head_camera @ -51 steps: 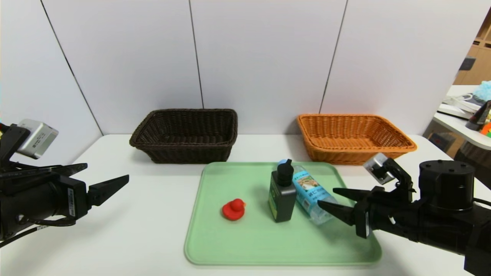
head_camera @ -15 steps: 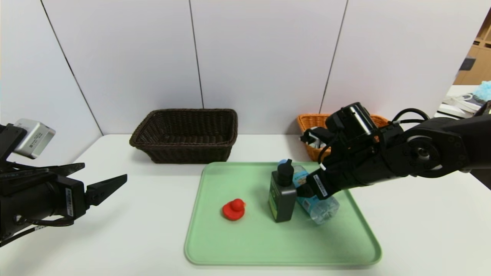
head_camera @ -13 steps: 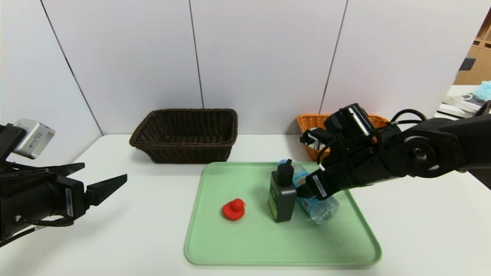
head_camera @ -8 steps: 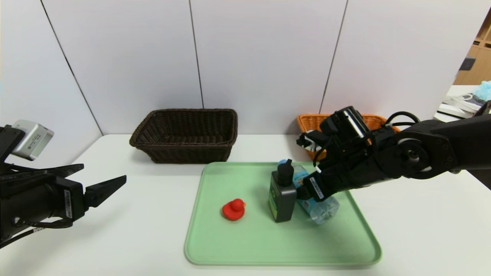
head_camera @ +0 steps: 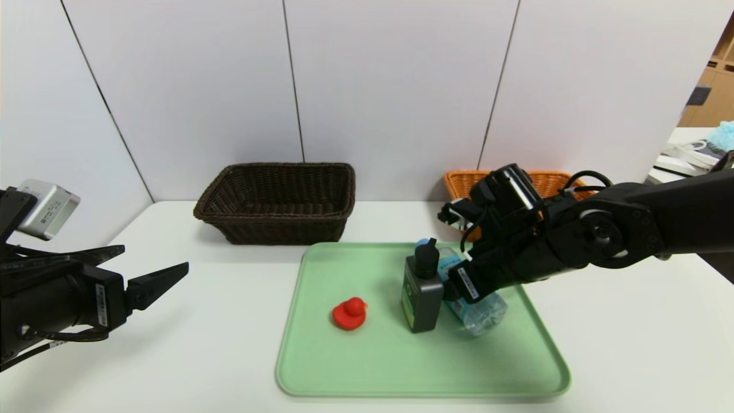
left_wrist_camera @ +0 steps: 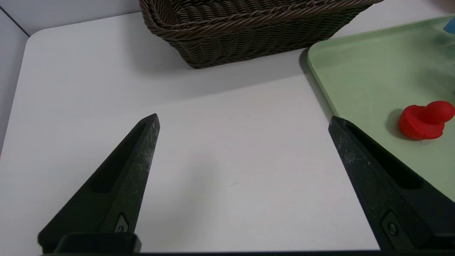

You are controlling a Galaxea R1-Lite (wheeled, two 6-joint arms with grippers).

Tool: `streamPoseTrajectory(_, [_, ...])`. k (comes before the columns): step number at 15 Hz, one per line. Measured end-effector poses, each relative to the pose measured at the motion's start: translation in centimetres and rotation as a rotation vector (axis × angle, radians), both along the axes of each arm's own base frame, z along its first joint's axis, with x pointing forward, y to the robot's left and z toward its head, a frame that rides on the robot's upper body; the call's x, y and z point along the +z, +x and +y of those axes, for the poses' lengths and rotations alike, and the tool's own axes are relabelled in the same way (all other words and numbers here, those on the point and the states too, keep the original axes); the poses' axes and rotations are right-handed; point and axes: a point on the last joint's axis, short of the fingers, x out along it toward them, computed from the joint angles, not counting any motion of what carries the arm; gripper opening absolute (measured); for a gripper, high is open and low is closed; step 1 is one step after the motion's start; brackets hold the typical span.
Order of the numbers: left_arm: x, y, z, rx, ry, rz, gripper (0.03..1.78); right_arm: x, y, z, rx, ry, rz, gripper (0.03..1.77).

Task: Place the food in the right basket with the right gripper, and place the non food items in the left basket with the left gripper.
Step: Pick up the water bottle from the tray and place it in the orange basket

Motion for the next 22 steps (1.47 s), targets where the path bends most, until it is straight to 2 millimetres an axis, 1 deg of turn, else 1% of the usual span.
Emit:
streamPoseTrajectory(7, [0.0,0.0,0.0,-0.002,-0.001,0.0,1.69,-0.49,0.39,0.53,0.0,-0.016,0.0,1.69])
streamPoseTrajectory(8, [0.0,-0.01,0.0,-0.001,-0.001,0.0,1.69,-0.54,0.46,0.58,0.0,-0.018,0.0,1.64])
streamPoseTrajectory(9, [0.02,-0.03,0.0,-0.001,-0.001,-0.001,1.69,-0.58,0.49,0.64,0.001,-0.019,0.001,1.46])
streamPoseTrajectory(11, [0.04,-0.06,0.01,-0.002,0.0,-0.003,1.69,-0.64,0.51,0.69,0.002,-0.021,0.004,1.15])
streamPoseTrajectory(13, [0.09,-0.06,0.01,-0.001,-0.001,-0.004,1.69,-0.69,0.54,0.67,0.001,-0.021,0.005,0.93])
streamPoseTrajectory(14, [0.11,-0.06,0.01,-0.001,-0.001,-0.005,1.69,-0.67,0.53,0.66,0.001,-0.021,0.005,0.88])
streamPoseTrajectory(16, [0.16,-0.13,0.02,-0.001,-0.001,-0.008,1.69,-0.68,0.51,0.62,-0.001,-0.02,0.007,0.84])
streamPoseTrajectory(22, [0.25,-0.51,0.06,0.004,0.0,-0.017,1.69,-0.52,0.03,0.33,-0.001,-0.026,0.024,0.84])
